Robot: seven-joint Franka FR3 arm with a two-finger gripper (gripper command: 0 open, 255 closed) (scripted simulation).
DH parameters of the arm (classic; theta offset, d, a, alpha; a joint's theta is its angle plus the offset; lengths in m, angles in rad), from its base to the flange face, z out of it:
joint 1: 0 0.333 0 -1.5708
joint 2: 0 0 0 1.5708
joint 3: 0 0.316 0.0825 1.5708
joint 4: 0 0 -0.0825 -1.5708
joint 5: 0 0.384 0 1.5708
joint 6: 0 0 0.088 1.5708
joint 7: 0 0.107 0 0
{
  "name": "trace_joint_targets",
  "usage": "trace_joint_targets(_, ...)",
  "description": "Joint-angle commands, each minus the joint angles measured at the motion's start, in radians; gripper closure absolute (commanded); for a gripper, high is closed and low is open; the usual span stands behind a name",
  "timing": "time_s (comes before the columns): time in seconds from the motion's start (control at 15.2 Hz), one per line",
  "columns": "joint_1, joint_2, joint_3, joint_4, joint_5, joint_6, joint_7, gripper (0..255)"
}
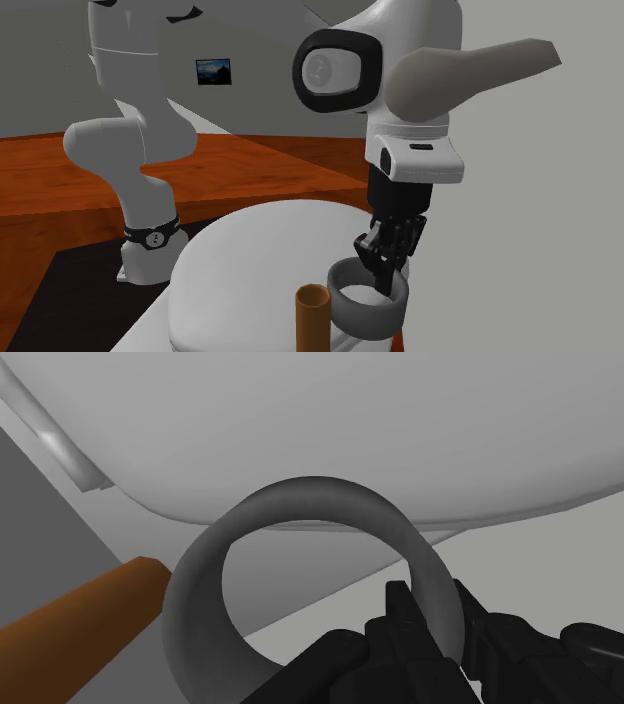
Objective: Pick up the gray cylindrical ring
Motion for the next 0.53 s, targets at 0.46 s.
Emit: trace_joint_targets(0.46,-0.005,-0.046,0.005,0.044,0.020,-0.088,-0.014,255)
